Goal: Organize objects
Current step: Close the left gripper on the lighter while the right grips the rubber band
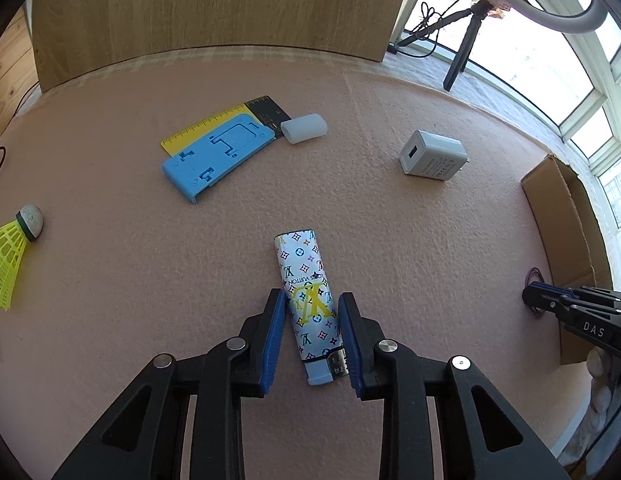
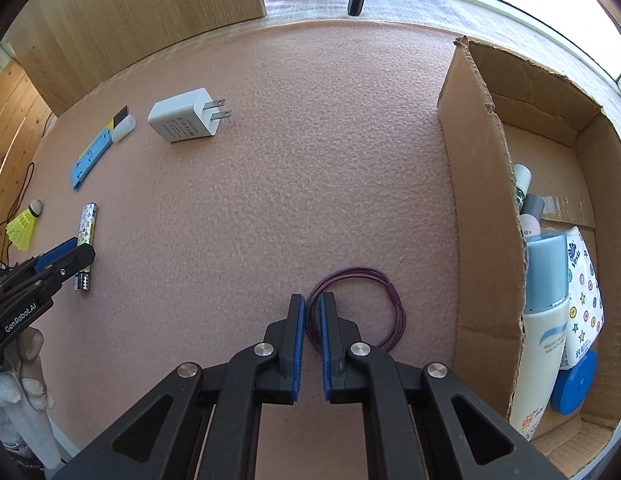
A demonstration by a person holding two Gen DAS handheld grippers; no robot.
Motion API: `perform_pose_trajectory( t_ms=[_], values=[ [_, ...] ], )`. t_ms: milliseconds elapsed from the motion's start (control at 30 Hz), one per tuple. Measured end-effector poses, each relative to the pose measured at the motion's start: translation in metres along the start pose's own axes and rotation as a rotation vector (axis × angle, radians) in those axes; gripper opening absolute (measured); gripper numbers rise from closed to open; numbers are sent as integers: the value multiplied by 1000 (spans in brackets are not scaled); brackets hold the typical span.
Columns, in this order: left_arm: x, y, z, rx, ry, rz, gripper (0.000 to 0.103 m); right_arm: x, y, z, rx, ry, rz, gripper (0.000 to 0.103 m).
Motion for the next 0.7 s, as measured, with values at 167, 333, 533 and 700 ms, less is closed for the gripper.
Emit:
perform_pose_trajectory(
  t_ms=[167, 333, 533, 700],
  values=[
    [2, 1, 2, -16, -4, -23, 24, 1, 6, 3, -14, -32, -6, 3],
    [1, 11, 7, -14, 6, -30, 24, 5, 13, 7, -36, -93, -29, 3],
    [5, 26, 18, 11, 54, 0, 24, 3, 29, 28, -112, -167, -101, 3],
    [1, 36, 28, 15, 84, 7, 24, 4, 39, 43, -166, -216, -148, 3]
  ],
)
Point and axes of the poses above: each gripper's, at about its wrist camera, not at the fingertips, and z roughly against the way its jaws point, x to its left, y to its underside, the point moved 3 cm from there along -z, roughly the way its jaws point, and after that the axes turned 15 degrees about z, right-handed, at the moved point
